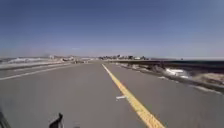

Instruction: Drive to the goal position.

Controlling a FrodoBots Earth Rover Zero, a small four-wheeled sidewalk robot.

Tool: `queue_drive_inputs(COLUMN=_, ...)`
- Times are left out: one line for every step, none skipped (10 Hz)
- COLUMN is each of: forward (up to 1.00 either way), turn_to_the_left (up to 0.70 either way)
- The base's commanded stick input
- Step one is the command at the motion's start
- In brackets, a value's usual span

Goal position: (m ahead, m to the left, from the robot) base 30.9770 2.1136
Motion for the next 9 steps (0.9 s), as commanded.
queue_drive_inputs(forward=1.00, turn_to_the_left=0.00)
queue_drive_inputs(forward=1.00, turn_to_the_left=0.00)
queue_drive_inputs(forward=1.00, turn_to_the_left=0.10)
queue_drive_inputs(forward=1.00, turn_to_the_left=0.22)
queue_drive_inputs(forward=1.00, turn_to_the_left=0.19)
queue_drive_inputs(forward=1.00, turn_to_the_left=0.07)
queue_drive_inputs(forward=1.00, turn_to_the_left=0.00)
queue_drive_inputs(forward=1.00, turn_to_the_left=0.00)
queue_drive_inputs(forward=1.00, turn_to_the_left=0.00)
